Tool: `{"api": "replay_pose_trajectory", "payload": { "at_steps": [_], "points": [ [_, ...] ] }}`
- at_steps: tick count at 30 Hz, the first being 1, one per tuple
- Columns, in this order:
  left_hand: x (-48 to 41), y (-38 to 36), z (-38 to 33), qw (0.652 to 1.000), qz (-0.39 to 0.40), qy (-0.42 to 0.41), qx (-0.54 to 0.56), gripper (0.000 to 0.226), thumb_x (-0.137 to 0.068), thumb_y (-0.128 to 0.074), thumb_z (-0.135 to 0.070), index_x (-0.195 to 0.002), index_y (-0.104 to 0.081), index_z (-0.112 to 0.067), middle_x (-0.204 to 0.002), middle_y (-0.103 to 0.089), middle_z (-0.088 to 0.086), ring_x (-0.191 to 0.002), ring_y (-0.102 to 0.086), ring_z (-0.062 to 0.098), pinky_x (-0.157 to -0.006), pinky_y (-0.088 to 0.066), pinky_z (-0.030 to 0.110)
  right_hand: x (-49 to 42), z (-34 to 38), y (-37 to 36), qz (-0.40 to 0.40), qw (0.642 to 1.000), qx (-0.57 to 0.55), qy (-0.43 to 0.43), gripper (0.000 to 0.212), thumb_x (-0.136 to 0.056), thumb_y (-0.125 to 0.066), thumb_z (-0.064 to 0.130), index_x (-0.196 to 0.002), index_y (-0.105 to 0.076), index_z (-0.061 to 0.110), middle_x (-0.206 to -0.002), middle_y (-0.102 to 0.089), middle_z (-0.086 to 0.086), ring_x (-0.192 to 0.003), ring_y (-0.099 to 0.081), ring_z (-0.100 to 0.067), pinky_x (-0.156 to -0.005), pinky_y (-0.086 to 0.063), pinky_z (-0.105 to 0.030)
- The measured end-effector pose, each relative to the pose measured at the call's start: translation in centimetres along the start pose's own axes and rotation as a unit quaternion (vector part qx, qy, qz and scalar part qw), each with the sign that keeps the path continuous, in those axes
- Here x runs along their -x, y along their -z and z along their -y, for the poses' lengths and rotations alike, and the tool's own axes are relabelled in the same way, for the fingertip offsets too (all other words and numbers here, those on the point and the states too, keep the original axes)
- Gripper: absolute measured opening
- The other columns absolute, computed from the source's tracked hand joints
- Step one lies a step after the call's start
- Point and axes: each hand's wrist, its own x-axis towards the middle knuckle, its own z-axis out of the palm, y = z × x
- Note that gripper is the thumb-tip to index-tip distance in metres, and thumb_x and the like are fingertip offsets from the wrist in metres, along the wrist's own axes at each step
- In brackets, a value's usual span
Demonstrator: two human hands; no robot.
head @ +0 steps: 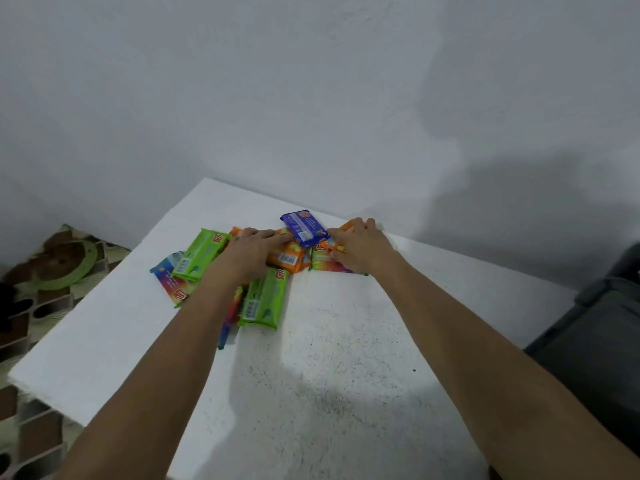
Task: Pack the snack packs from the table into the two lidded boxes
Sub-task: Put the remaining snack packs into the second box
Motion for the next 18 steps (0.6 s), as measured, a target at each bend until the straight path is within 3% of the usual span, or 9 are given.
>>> {"api": "replay_pose_trajectory", "payload": {
  "at_steps": [6,12,15,18],
  "points": [
    [-1.3,0.0,0.9,0.999,0.012,-0.032,-0.033,0.076,-0.091,-0.055,-0.016,-0.150,-0.017,-0.044,-0.157,-0.030,0.000,-0.143,-0.025,0.029,-0.114,-0.026,0.051,0.5,-0.2,1.1,0.032,0.999,-0.018,-0.002,0.051,-0.091,-0.054,0.052,-0.134,-0.039,0.031,-0.132,-0.041,-0.018,-0.122,-0.040,-0.037,-0.091,-0.043,-0.041],
    [-1.1,0.5,1.7,0.998,0.013,-0.056,0.009,0.071,-0.089,-0.058,-0.026,-0.148,-0.024,-0.044,-0.144,-0.039,0.006,-0.128,-0.042,0.028,-0.104,-0.039,0.046,3.2,-0.2,1.2,-0.009,0.998,-0.070,0.003,0.047,-0.092,-0.060,0.038,-0.131,-0.039,0.023,-0.134,-0.048,-0.014,-0.116,-0.049,-0.028,-0.086,-0.047,-0.038],
    [-0.5,0.8,1.5,0.997,0.001,-0.035,0.063,0.072,-0.084,-0.064,-0.034,-0.148,-0.030,-0.036,-0.134,-0.037,0.007,-0.114,-0.050,0.027,-0.093,-0.044,0.035,4.7,-0.7,1.4,-0.042,0.991,-0.128,-0.026,0.042,-0.093,-0.058,0.034,-0.129,-0.039,0.023,-0.129,-0.057,-0.009,-0.095,-0.054,-0.017,-0.072,-0.049,-0.030],
    [0.3,1.2,0.9,0.995,-0.026,-0.029,0.095,0.069,-0.085,-0.063,-0.038,-0.147,-0.033,-0.034,-0.134,-0.035,0.009,-0.112,-0.053,0.030,-0.093,-0.045,0.036,6.6,-1.7,1.8,-0.072,0.982,-0.173,-0.035,0.032,-0.097,-0.050,0.031,-0.125,-0.041,0.019,-0.119,-0.063,-0.011,-0.082,-0.052,-0.014,-0.055,-0.038,-0.021]
  ]
}}
